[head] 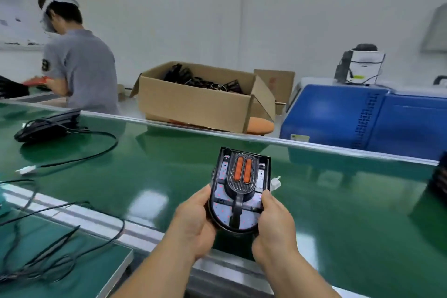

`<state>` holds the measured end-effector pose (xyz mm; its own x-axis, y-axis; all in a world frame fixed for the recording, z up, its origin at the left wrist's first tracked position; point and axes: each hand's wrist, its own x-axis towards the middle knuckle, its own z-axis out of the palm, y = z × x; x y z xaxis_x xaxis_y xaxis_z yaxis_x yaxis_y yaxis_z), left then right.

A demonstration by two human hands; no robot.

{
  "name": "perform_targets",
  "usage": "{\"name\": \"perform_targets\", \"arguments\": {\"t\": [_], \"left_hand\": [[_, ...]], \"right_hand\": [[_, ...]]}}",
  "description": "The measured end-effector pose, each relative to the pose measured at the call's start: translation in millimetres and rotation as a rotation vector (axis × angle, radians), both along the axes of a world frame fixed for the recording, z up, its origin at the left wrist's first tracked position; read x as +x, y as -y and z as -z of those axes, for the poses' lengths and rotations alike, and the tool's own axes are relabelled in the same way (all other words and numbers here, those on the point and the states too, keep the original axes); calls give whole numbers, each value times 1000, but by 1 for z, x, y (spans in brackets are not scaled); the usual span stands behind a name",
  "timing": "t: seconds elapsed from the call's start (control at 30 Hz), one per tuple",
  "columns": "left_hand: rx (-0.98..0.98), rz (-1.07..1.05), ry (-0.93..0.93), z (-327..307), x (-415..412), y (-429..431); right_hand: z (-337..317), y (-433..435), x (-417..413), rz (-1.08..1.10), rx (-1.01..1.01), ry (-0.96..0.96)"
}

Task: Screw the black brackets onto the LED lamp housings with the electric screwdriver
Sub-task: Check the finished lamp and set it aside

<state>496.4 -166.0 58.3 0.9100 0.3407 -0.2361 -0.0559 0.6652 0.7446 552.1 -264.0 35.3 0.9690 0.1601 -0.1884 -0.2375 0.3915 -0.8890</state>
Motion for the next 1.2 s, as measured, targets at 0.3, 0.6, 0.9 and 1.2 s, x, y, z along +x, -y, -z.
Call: {"name": "perform_targets", "arguments": {"t": [0.3,0.6,0.9,1.2], "left_hand": [[131,162,-102,20,41,41],[293,187,-297,33,54,50],[416,143,-357,45,58,46],[507,9,-309,43,53,42]], "right_hand": [[6,84,33,-6,-42,-69],[14,112,50,-101,-176,-215],[15,130,63,-167,-1102,246],[-24,135,64,59,-1454,488]]}}
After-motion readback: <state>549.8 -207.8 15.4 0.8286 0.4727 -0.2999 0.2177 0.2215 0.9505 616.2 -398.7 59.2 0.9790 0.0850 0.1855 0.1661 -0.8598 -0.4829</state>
